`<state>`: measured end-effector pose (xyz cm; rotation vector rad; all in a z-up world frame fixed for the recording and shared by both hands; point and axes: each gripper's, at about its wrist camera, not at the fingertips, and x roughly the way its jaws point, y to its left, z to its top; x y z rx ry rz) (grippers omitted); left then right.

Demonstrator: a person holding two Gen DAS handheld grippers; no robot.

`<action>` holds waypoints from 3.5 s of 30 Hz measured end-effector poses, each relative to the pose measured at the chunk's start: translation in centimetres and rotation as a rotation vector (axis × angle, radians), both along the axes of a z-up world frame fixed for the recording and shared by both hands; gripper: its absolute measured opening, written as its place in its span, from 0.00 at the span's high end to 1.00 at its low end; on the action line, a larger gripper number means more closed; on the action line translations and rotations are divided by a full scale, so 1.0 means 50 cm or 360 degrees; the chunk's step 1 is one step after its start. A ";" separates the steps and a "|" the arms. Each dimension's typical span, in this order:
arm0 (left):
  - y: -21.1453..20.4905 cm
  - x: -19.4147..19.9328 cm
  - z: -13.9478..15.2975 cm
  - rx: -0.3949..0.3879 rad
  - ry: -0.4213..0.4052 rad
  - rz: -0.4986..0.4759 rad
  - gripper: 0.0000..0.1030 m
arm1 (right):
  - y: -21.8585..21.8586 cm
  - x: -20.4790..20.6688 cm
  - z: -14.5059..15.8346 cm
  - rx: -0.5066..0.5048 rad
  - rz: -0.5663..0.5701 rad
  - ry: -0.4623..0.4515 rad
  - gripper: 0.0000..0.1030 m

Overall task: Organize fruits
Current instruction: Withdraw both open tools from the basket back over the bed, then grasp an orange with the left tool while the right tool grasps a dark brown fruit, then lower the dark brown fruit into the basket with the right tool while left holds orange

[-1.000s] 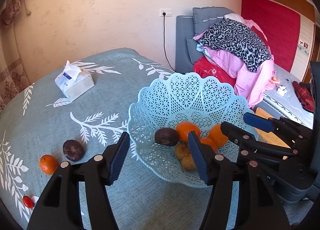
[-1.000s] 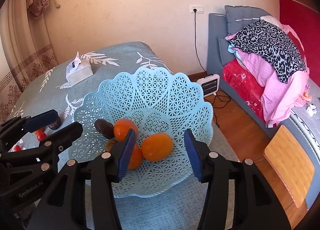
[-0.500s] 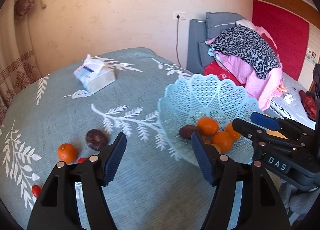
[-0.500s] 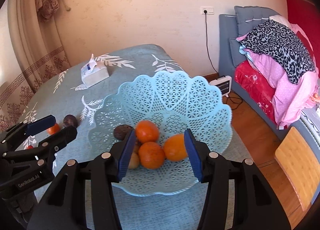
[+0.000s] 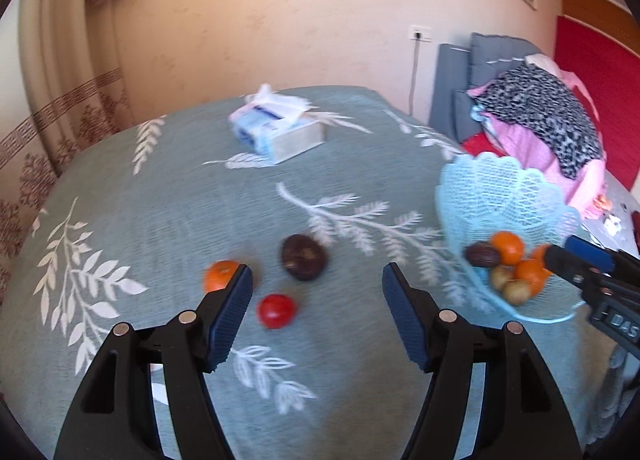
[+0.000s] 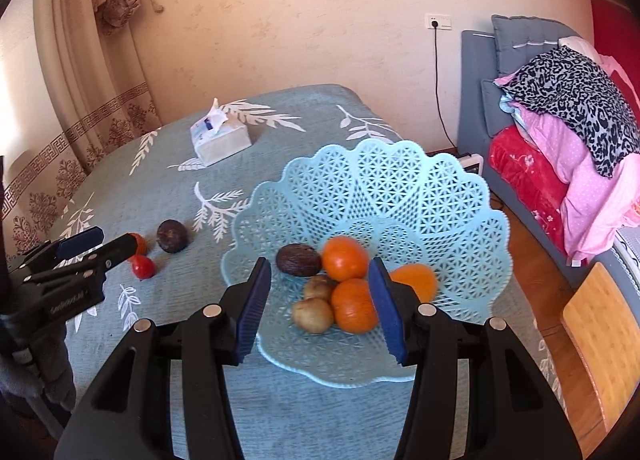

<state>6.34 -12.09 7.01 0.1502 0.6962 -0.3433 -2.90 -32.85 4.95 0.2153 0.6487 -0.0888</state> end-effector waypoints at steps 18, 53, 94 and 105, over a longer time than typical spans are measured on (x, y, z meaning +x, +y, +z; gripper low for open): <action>0.101 0.136 -0.072 0.0011 0.0201 0.0236 0.37 | 0.068 0.024 0.006 -0.0023 0.0122 0.0009 0.49; 0.149 0.118 -0.038 -0.0050 0.0069 0.0319 0.63 | 0.231 0.154 0.009 -0.0095 0.0443 0.0120 0.49; 0.187 0.097 -0.027 -0.0094 0.0049 0.0417 0.63 | 0.311 0.333 -0.061 -0.0073 0.0485 0.0354 0.59; 0.172 0.087 -0.021 -0.0087 0.0026 0.0384 0.63 | 0.258 0.263 0.003 -0.0034 0.0444 0.0237 0.59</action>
